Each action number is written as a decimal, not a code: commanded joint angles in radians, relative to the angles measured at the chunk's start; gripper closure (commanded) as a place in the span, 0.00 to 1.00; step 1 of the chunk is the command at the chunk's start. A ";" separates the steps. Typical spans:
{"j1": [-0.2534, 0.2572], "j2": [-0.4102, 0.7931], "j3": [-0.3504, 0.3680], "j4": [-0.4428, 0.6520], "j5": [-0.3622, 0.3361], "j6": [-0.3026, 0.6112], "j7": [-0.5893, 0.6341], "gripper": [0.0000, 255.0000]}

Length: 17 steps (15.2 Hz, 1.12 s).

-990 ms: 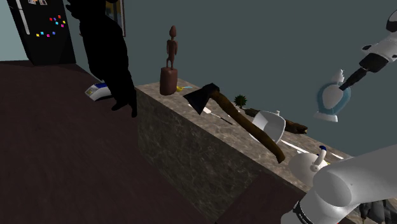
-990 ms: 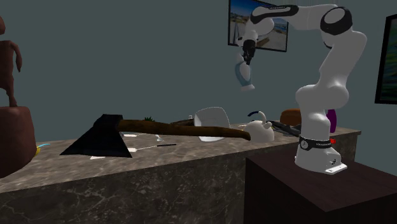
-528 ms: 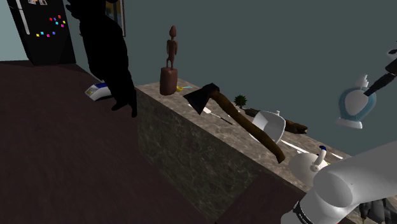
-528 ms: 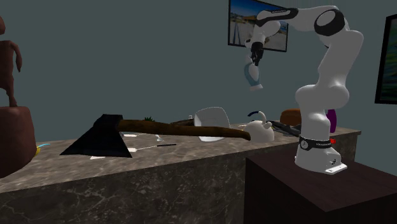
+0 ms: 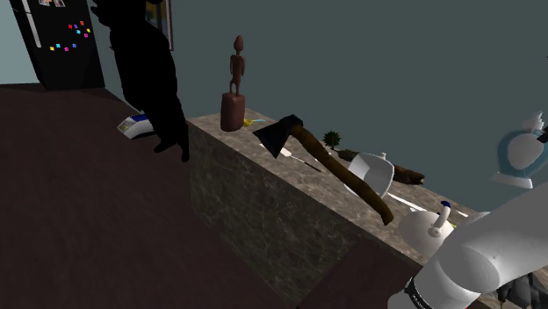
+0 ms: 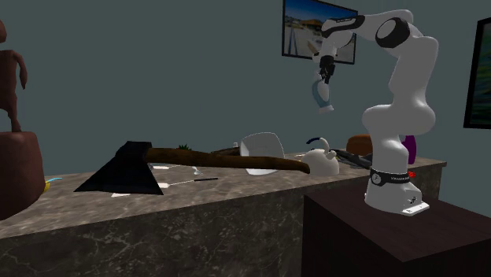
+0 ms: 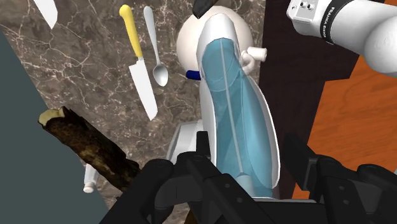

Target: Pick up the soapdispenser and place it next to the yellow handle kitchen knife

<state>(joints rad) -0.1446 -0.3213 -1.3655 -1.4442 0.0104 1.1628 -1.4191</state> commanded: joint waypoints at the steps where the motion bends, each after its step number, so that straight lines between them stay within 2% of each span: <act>1: -0.013 -0.008 0.003 -0.022 -0.011 0.016 -0.012 1.00; 8: -0.106 -0.047 0.090 -0.162 -0.040 0.116 -0.012 1.00; 17: -0.163 -0.086 0.130 -0.314 -0.073 0.236 -0.016 1.00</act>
<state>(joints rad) -0.3019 -0.4028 -1.2377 -1.7400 -0.0586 1.3833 -1.4334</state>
